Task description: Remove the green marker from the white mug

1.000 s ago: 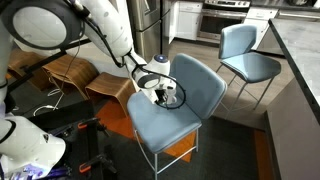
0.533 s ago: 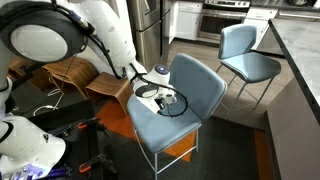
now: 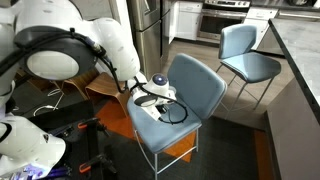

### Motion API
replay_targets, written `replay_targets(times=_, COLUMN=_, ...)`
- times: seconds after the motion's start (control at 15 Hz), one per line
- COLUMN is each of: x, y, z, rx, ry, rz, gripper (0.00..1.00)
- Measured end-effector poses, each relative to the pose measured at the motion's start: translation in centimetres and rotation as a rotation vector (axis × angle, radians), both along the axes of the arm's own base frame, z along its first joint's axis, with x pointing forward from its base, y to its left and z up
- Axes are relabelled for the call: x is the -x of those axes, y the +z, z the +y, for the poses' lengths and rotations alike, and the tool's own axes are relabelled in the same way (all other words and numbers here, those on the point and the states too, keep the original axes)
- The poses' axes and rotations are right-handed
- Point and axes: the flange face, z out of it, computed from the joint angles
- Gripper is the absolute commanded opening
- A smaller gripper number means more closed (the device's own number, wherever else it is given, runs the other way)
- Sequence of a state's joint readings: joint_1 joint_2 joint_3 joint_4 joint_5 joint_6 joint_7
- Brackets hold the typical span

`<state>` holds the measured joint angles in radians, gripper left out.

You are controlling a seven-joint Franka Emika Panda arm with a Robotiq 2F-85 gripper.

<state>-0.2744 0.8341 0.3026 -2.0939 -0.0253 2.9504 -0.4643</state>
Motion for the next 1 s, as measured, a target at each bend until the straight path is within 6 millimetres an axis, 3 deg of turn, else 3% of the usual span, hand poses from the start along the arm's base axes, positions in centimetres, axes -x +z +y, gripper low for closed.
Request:
replay_targets(times=0.27, x=-0.1, y=-0.8, z=-2.2, rx=-0.028, ry=-0.023, rz=-0.052, gripper=0.05)
replay_targets(times=0.33, x=0.0, y=-1.0, z=-2.6, rx=-0.026, ry=-0.018, rz=-0.052, gripper=0.14)
replay_targets(times=0.4, x=0.1, y=-1.4, z=-2.9, rx=-0.024, ry=-0.009, rz=-0.051, gripper=0.44)
replay_targets(times=0.53, x=0.2, y=-2.1, z=-3.2, rx=-0.019, ry=0.012, rz=-0.049, gripper=0.5)
replay_targets(times=0.87, x=0.1, y=-3.1, z=-3.7, rx=0.021, ry=0.065, rz=-0.052, gripper=0.89)
replay_targets(times=1.0, x=-0.1, y=-3.3, z=-3.8, rx=0.046, ry=0.082, rz=-0.054, gripper=0.99)
